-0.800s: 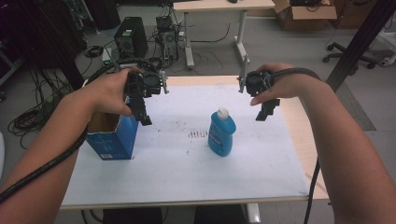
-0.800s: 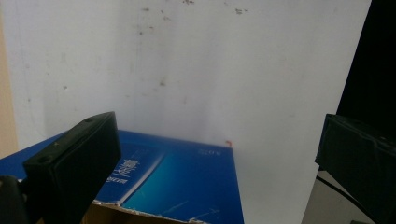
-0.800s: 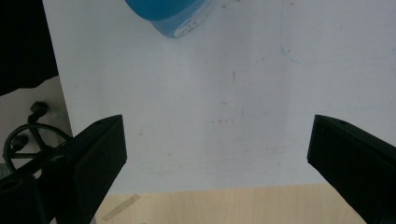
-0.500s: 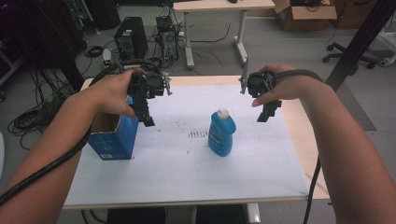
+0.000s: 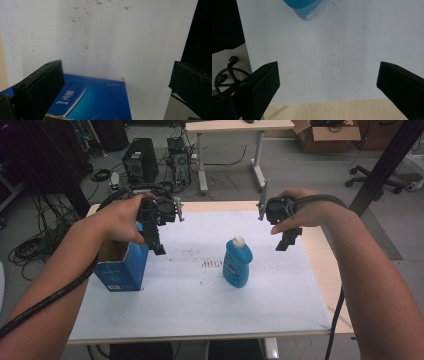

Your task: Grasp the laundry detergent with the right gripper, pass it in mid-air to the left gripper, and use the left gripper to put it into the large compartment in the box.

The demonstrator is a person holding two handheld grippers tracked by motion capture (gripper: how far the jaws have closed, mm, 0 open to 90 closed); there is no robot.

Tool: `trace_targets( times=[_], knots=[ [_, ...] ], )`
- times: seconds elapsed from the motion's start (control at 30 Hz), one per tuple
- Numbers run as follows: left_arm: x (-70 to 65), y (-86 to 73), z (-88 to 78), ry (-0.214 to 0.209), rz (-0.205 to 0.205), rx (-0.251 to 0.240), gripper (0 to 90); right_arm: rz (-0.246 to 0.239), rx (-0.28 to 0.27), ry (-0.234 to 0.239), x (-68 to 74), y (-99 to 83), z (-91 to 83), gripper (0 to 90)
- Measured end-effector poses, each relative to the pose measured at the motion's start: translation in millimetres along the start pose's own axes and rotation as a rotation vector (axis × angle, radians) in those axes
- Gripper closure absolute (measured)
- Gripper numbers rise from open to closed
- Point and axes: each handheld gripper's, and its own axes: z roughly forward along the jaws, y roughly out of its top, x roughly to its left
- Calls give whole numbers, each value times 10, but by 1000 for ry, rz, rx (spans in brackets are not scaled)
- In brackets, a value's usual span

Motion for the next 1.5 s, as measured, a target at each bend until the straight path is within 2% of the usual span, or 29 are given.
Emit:
trace_targets(
  times=[0.03, 0.1, 0.27, 0.33, 0.37, 0.4, 0.53, 0.6, 0.63, 0.67, 0.83, 0.93, 1.0, 1.17, 1.4, 1.5],
  knots=[
    [-6, 0, -10, 3, 5, 3, 2, 0, 0, 0, 0, 0, 0, 46],
    [-20, -7, -38, 3, 15, -2, 2, -8, -92, -2, 87, -70, 21, 45],
    [-33, -17, -88, 14, 14, 2, 2, 10, -112, 4, 213, -176, 118, 48],
    [-49, -11, -100, 12, 18, -14, 2, 34, -166, 0, 285, -233, 148, 36],
    [-61, 0, -101, 12, 23, -10, 2, 43, -212, 4, 352, -291, 203, 44],
    [-61, 0, -101, 12, 23, -10, 2, 43, -212, 4, 352, -291, 203, 44],
    [-84, 16, -90, 14, 27, -3, 2, 87, -262, 13, 468, -424, 433, 39],
    [-96, 21, -91, 14, 29, -1, 2, 95, -277, 21, 484, -444, 478, 42],
    [-101, 23, -89, 12, 29, 1, 2, 116, -306, 32, 512, -474, 556, 39],
    [-112, 20, -77, 14, 29, 12, 2, 117, -322, 28, 520, -483, 593, 37],
    [-132, 6, -64, 12, 29, 17, 2, 144, -370, 26, 606, -494, 724, 39],
    [-141, 1, -67, 12, 28, 13, 2, 155, -376, 18, 631, -496, 766, 40],
    [-151, -1, -74, 11, 33, 11, 2, 195, -400, -6, 660, -510, 813, 40],
    [-155, -17, -83, 16, 29, 5, 2, 213, -437, -23, 692, -523, 886, 39],
    [-161, -22, -78, 14, 32, 7, 2, 230, -447, -33, 713, -511, 948, 38],
    [-160, -19, -72, 15, 33, 4, 2, 259, -489, -37, 733, -516, 1000, 34]
  ],
)
